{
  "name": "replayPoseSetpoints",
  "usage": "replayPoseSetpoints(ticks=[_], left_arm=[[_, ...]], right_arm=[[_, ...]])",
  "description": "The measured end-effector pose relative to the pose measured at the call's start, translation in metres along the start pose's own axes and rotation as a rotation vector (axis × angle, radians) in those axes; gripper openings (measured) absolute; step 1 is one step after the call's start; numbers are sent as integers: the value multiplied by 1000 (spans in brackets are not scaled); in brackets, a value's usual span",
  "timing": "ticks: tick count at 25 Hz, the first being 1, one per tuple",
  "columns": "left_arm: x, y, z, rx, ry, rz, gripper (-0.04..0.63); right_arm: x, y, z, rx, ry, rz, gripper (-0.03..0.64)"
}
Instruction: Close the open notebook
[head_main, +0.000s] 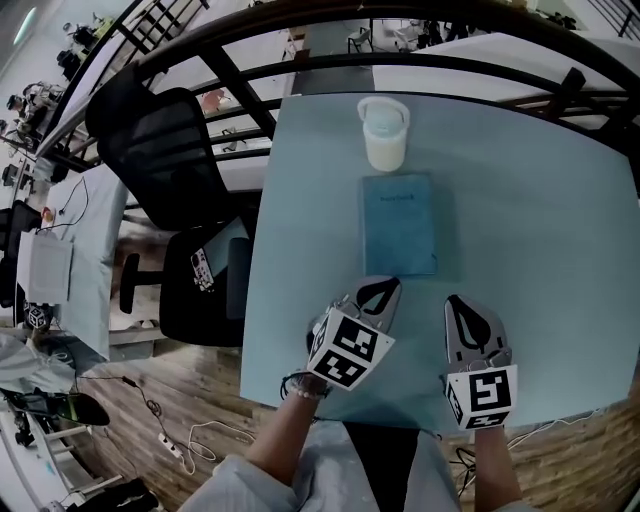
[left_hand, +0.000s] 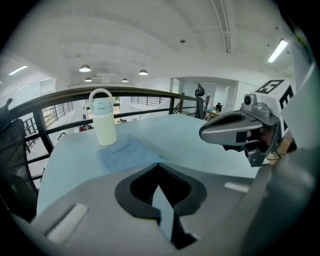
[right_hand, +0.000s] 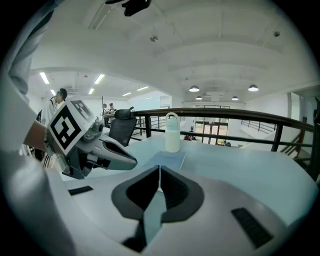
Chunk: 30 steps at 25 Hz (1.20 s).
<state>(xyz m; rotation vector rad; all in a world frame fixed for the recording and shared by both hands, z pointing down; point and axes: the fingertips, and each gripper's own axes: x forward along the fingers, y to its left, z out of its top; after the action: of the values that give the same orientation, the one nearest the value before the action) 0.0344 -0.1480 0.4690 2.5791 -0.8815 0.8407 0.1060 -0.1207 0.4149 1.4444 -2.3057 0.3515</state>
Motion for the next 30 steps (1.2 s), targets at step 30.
replayPoseSetpoints(ticks=[30], left_arm=[[-212, -6, 138, 20, -493, 141, 3]], right_arm=[[-78, 50, 151, -85, -317, 3, 2]])
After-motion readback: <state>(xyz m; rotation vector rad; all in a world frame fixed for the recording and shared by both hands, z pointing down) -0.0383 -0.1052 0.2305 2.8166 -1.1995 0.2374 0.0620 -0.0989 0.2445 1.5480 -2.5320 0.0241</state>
